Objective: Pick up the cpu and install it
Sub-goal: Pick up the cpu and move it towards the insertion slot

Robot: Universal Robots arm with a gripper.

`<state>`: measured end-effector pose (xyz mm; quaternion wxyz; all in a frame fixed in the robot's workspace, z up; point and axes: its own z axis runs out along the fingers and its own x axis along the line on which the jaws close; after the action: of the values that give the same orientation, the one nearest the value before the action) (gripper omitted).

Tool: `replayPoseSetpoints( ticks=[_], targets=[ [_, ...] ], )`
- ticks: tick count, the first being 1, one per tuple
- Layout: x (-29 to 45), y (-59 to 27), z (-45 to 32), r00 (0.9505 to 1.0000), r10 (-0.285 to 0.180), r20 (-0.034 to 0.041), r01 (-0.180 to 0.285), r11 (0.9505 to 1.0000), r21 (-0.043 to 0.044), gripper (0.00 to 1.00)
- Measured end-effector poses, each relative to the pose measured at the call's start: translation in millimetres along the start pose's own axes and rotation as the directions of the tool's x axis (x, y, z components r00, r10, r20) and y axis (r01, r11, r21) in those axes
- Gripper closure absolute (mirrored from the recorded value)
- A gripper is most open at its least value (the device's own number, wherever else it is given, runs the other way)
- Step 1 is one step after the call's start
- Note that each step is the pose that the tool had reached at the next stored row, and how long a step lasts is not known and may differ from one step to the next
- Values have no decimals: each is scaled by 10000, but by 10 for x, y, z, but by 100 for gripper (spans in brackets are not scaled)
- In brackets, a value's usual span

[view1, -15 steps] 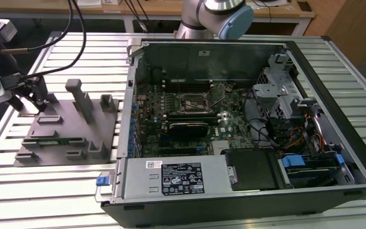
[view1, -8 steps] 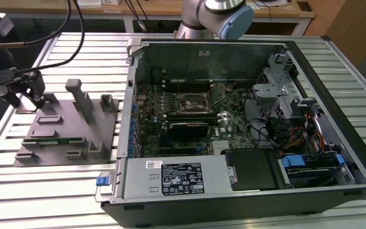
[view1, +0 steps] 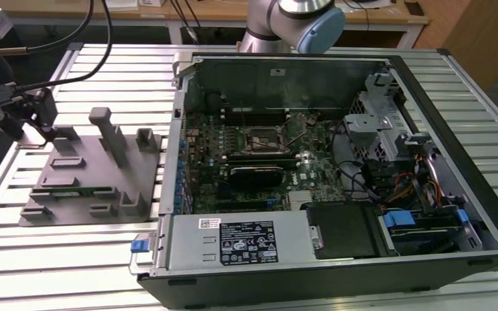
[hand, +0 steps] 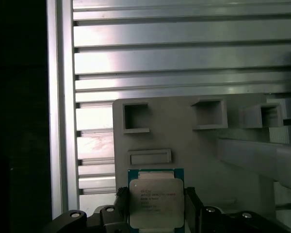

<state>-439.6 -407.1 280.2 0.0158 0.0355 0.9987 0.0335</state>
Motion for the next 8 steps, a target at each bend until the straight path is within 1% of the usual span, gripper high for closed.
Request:
replayPoseSetpoints(
  ticks=[8],
  targets=[
    [-4, 9, -131, 10000, 1, -1, -1, 10000, -18, 45]
  ],
)
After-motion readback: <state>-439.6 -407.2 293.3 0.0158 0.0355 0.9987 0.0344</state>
